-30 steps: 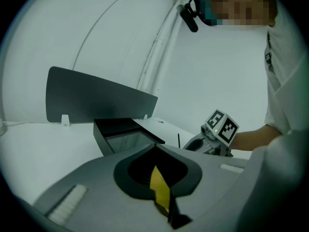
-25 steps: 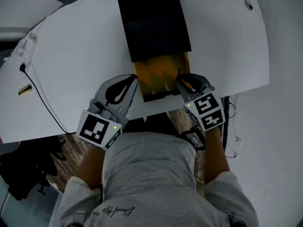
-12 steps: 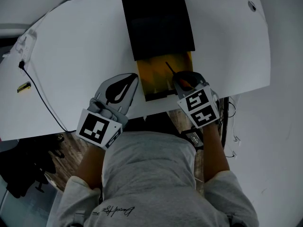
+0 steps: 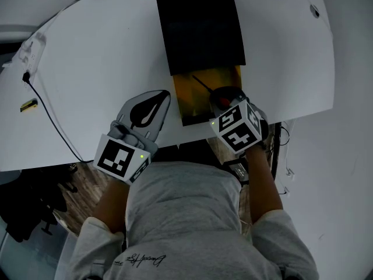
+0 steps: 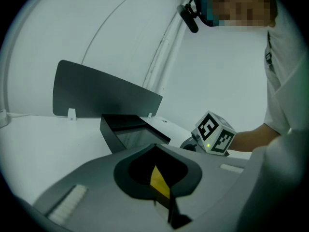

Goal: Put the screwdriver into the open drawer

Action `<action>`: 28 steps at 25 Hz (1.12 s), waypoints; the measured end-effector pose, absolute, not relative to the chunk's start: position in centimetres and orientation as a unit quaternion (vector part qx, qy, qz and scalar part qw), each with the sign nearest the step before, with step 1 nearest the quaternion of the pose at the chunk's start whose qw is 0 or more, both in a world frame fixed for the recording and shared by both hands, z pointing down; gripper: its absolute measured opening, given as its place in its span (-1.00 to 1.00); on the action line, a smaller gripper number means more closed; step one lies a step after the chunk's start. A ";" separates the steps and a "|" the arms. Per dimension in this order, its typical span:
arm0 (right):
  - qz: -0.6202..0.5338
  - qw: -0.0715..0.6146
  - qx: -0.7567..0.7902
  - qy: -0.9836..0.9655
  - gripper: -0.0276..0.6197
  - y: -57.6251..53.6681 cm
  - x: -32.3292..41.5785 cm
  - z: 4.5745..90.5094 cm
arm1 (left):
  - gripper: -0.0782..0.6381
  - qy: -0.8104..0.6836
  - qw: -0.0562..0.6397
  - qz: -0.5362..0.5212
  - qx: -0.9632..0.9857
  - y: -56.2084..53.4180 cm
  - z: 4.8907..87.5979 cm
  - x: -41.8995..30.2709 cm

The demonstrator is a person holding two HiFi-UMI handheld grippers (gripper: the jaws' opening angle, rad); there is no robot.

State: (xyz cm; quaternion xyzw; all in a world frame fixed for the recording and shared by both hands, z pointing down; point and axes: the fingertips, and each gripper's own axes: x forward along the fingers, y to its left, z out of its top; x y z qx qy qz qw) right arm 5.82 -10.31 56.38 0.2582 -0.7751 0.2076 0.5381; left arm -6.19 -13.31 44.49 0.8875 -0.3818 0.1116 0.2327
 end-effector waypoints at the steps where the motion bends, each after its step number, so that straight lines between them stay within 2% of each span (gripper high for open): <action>1: 0.206 0.543 0.254 -0.773 -0.69 -10.3 5.7 56.5 | -0.78 -0.382 0.234 0.112 0.887 -13.4 44.6 -6.3; 13: 0.207 0.583 0.224 -0.753 -0.69 -10.3 4.9 58.3 | -0.78 -0.388 0.243 0.107 0.882 -14.1 45.3 -7.6; 28: 0.211 0.599 0.216 -0.741 -0.69 -10.4 4.6 59.3 | -0.78 -0.391 0.253 0.104 0.879 -14.5 46.0 -8.6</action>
